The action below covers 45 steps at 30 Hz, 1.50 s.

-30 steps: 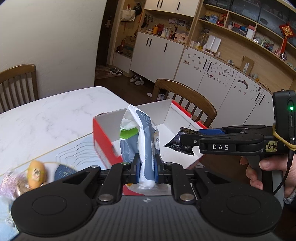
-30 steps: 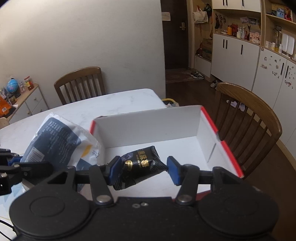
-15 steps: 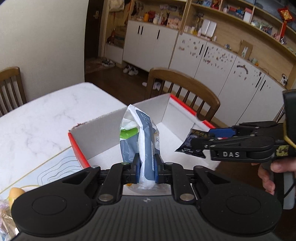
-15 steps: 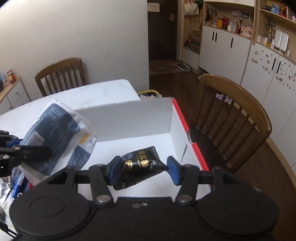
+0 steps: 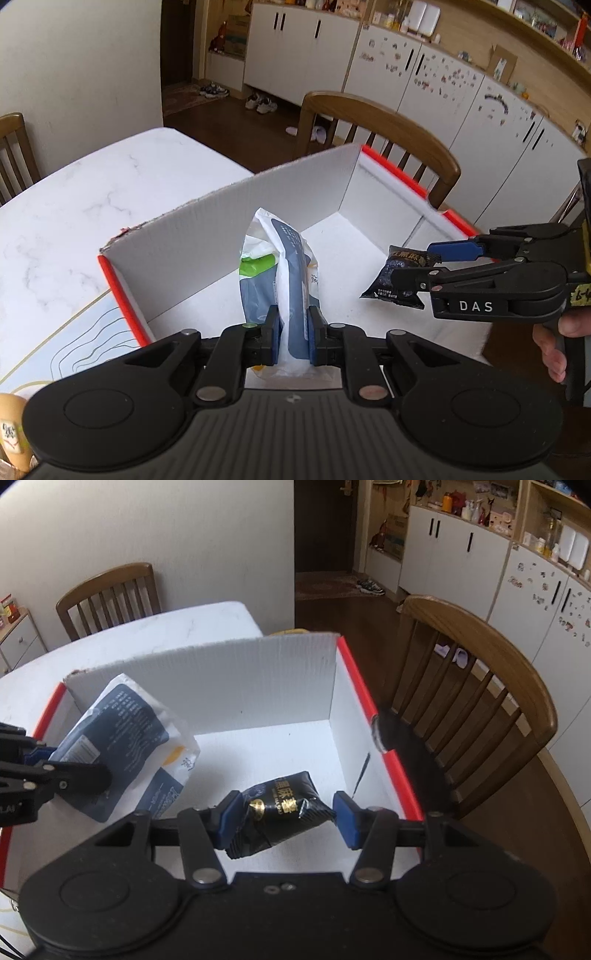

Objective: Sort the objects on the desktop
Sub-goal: 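Carry the black packet and white-and-blue bag into the red shoebox with both tools, then open both tools to drop the packets inside the shoebox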

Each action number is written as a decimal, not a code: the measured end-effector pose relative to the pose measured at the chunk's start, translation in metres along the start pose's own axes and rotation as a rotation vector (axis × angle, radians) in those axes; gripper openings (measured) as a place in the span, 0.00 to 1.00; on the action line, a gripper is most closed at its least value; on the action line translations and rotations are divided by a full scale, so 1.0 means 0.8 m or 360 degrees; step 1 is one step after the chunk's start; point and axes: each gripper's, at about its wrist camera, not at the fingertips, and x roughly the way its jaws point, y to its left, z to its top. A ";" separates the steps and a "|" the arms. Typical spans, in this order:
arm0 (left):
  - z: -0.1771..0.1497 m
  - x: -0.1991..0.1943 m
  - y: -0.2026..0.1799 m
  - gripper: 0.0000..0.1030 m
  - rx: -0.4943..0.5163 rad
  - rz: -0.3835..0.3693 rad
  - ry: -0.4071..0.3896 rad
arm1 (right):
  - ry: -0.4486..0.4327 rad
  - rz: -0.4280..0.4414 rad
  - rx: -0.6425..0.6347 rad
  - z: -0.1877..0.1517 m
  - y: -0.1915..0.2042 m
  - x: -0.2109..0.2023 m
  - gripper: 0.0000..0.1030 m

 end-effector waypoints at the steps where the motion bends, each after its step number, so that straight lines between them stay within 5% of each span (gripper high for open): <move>1: 0.001 0.004 0.000 0.13 0.0010 0.0001 0.0017 | 0.0016 0.0004 -0.0008 -0.001 0.000 0.004 0.51; 17: 0.014 0.050 0.012 0.13 -0.0071 -0.0030 0.0267 | 0.0172 0.0034 -0.0163 -0.001 0.011 0.029 0.51; 27: 0.016 0.050 0.007 0.13 -0.0051 -0.0026 0.0295 | 0.0228 0.0029 -0.0178 -0.002 0.015 0.043 0.54; 32: 0.018 0.049 0.004 0.23 -0.0045 -0.0026 0.0307 | 0.0238 0.0050 -0.0182 -0.001 0.012 0.044 0.56; 40: 0.019 0.030 -0.010 0.62 -0.0015 -0.0072 0.0240 | 0.0188 0.0112 -0.0146 -0.002 0.008 0.025 0.67; 45: 0.023 0.014 -0.009 0.64 -0.0036 -0.0054 0.0199 | 0.0154 0.0140 -0.0132 -0.003 0.005 0.007 0.68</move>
